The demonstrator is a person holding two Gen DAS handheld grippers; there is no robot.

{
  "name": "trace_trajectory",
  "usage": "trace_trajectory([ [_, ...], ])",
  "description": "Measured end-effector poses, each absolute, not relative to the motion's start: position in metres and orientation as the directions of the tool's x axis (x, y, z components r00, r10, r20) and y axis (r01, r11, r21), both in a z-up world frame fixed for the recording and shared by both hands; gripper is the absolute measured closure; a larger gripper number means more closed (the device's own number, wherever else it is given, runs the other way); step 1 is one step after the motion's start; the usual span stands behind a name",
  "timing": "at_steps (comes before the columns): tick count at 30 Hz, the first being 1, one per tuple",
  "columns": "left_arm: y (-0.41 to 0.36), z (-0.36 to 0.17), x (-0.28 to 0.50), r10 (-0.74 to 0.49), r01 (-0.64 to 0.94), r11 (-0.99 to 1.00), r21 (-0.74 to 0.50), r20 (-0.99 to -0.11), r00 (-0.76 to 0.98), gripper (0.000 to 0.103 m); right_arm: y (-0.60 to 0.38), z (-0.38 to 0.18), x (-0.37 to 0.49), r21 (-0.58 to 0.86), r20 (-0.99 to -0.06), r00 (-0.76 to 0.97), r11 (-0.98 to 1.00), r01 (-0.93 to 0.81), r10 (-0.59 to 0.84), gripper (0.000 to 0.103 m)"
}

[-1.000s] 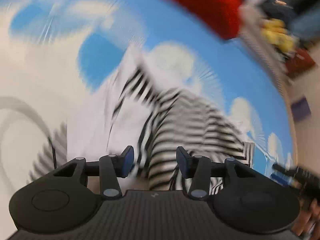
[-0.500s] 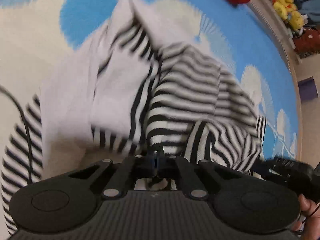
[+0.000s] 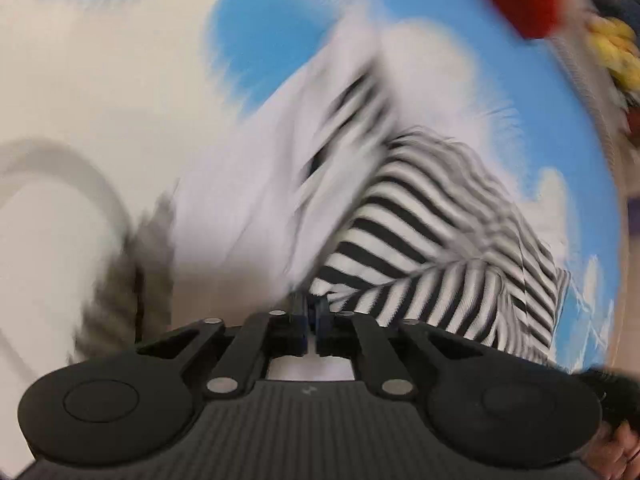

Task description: Fold small clothes

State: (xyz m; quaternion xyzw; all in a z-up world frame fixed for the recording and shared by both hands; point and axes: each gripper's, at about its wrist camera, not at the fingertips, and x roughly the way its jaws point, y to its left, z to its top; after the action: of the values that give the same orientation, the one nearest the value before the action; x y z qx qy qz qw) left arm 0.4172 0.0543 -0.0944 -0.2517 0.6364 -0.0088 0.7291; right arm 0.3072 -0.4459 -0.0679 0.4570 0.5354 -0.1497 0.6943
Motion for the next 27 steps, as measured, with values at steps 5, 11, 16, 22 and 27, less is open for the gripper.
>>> trace_trajectory([
  [5,0.06,-0.07,0.418,-0.371,-0.29,0.839,-0.461,-0.874,0.315,0.068,-0.442,-0.038,0.317,0.433,-0.882,0.445,0.641,0.634,0.155,0.087],
  [11,0.055,-0.081,0.423,-0.367,-0.324,0.83,-0.454,-0.882,0.295,0.071,-0.434,-0.054,0.324,0.464,-0.877,0.421,0.642,0.61,0.233,0.063],
  [16,0.045,-0.054,0.423,-0.447,-0.186,0.794,-0.579,-0.763,0.467,0.098,-0.419,-0.041,0.326,0.485,-0.851,0.475,0.688,0.54,0.227,0.1],
  [22,0.046,-0.052,0.428,-0.335,-0.177,0.882,-0.436,-0.847,0.413,0.098,-0.435,-0.021,0.318,0.501,-0.824,0.537,0.671,0.546,0.178,0.1],
  [27,0.048,-0.079,0.425,-0.243,-0.258,0.912,-0.318,-0.927,0.285,0.091,-0.423,-0.073,0.319,0.441,-0.898,0.325,0.618,0.651,0.298,0.089],
])
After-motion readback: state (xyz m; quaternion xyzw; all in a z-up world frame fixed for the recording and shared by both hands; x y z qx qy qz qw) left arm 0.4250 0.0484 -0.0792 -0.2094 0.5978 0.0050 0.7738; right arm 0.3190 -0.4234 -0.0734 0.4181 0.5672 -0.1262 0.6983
